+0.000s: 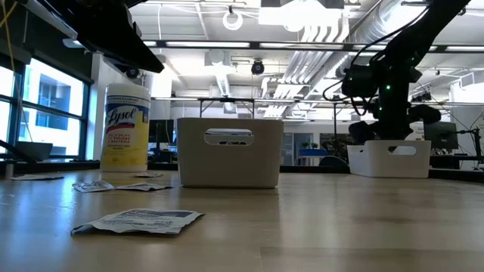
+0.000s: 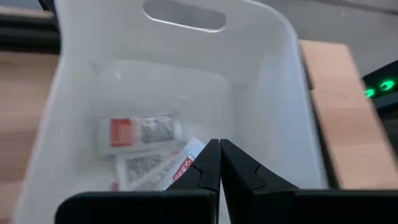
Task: Pick & Place First Aid Supplies
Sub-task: Put the orange pad into the white bin, then put the green pad into the bottom gray bin
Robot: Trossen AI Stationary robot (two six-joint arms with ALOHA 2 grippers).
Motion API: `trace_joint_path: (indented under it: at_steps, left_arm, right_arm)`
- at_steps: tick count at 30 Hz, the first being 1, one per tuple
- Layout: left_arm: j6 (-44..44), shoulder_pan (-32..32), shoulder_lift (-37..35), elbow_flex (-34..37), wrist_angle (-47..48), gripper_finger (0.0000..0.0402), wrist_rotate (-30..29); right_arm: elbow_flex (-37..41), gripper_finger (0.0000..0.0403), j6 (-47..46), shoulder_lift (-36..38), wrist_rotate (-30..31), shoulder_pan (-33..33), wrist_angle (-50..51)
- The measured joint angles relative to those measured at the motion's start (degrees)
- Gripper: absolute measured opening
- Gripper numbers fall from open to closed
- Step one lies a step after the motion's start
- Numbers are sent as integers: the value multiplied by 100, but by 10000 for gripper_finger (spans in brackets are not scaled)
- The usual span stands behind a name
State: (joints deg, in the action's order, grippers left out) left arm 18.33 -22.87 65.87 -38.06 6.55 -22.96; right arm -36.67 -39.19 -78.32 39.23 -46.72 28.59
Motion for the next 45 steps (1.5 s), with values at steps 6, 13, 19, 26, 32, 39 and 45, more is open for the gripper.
trace_joint_path:
  at_steps: [6,13,19,26,32,39,45]
  left_arm:
    - [-2,-2,0,0,0,2,0]
    - [-2,-2,0,0,0,2,0]
    - [-1,0,0,0,0,2,0]
    - [-2,-2,0,0,0,2,0]
    - [-2,0,0,0,0,2,0]
    - [0,0,0,0,0,2,0]
    - [0,0,0,0,0,2,0]
  right_arm:
    - [0,0,-254,-73,-7,-2,-248]
    - [0,8,-155,-73,-863,-17,-468]
    - [-48,52,473,107,-1123,-15,-640]
    - [-656,98,1093,649,-712,116,318]
    - [-894,105,1439,1184,-465,1338,842]
    - [-383,106,950,1340,-916,4127,442]
    - [62,106,622,1306,-1007,6663,-929]
